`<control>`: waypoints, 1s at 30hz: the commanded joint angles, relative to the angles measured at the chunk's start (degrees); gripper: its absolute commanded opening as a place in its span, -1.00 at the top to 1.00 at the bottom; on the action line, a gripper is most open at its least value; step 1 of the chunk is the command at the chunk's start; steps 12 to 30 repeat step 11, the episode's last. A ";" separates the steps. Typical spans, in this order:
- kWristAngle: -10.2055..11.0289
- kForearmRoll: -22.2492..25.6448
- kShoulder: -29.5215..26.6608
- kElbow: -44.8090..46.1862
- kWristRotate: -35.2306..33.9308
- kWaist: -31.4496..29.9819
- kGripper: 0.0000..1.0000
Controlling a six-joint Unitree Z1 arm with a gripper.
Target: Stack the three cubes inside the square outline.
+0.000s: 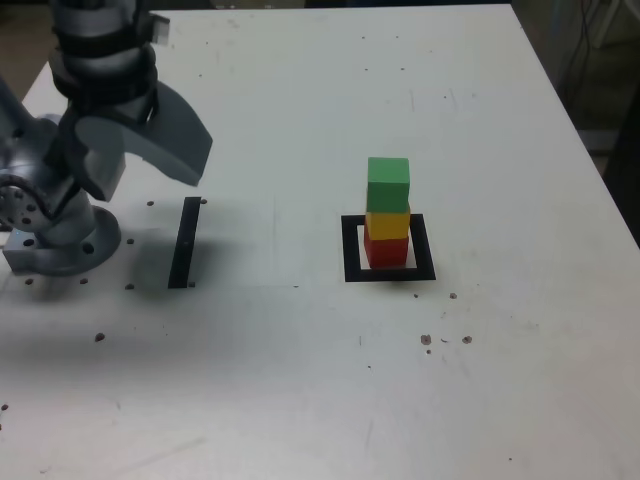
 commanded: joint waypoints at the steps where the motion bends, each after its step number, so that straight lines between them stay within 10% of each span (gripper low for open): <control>1: -0.41 -1.50 0.63 1.27 -0.22 0.15 -0.99; 30: -2.31 -5.17 4.51 5.63 -0.85 0.36 -0.99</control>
